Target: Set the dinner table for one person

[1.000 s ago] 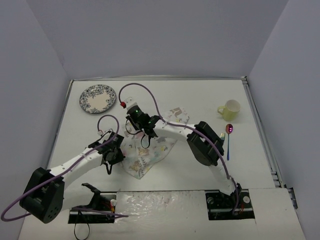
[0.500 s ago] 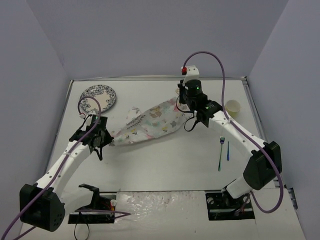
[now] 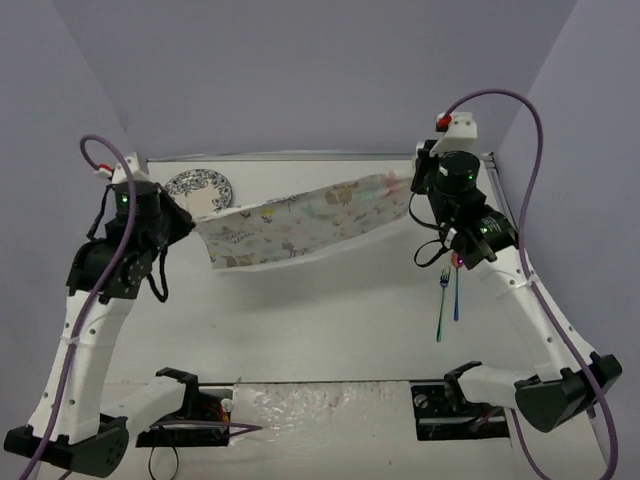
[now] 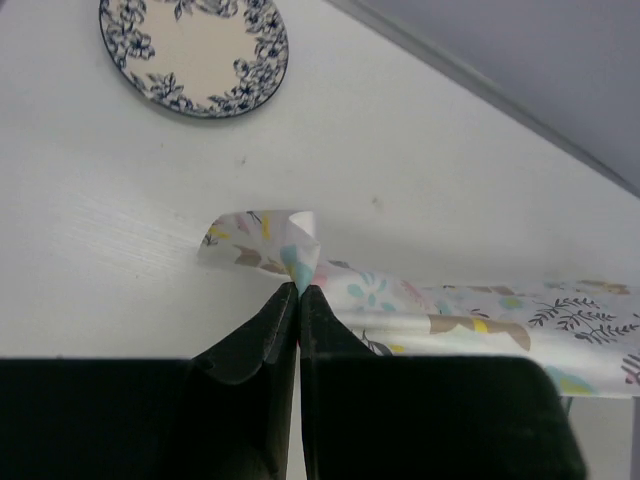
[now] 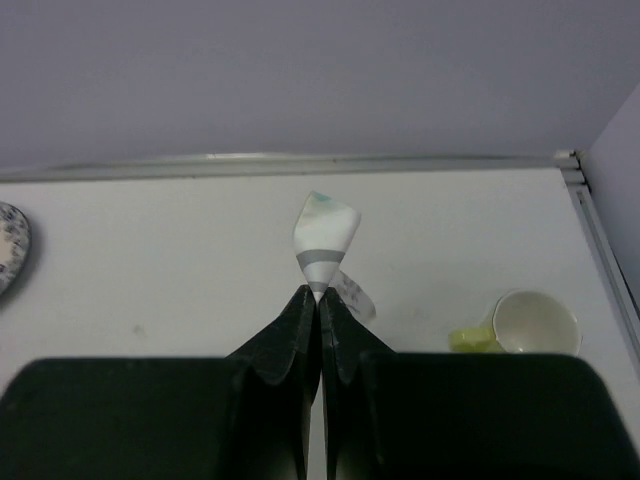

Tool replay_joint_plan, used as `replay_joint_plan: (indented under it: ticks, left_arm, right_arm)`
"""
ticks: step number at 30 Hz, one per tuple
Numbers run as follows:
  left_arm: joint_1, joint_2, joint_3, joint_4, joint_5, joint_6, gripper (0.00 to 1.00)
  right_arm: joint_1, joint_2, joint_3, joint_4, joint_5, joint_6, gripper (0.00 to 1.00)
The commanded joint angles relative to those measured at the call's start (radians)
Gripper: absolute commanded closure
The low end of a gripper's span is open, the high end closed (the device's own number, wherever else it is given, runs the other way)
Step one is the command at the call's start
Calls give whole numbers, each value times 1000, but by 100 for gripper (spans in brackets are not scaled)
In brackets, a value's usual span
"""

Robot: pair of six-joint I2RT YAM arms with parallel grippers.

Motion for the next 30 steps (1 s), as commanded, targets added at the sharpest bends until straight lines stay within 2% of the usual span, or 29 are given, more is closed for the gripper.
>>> replay_joint_plan:
  ticks: [1, 5, 11, 17, 21, 25, 30]
  left_arm:
    - [10, -47, 200, -118, -35, 122, 100]
    - [10, -105, 222, -134, 57, 129, 100]
    - [10, -234, 124, -192, 201, 88, 100]
    - [10, -293, 36, -250, 218, 43, 100]
    - [10, -259, -95, -192, 219, -22, 100]
    - [10, -193, -289, -16, 223, -121, 100]
    - [13, -30, -399, 122, 117, -172, 100]
  right_arm:
    - [-3, -110, 110, 74, 101, -44, 100]
    - [-3, -188, 107, 74, 123, -64, 100]
    - [-3, -280, 98, 45, 158, -111, 100]
    - [-3, -261, 128, 5, 190, -143, 100]
    - [-3, -142, 145, -5, 171, -134, 100]
    - [-4, 59, 168, -4, 156, -140, 100]
    - [-19, 350, 198, 108, 86, -162, 100]
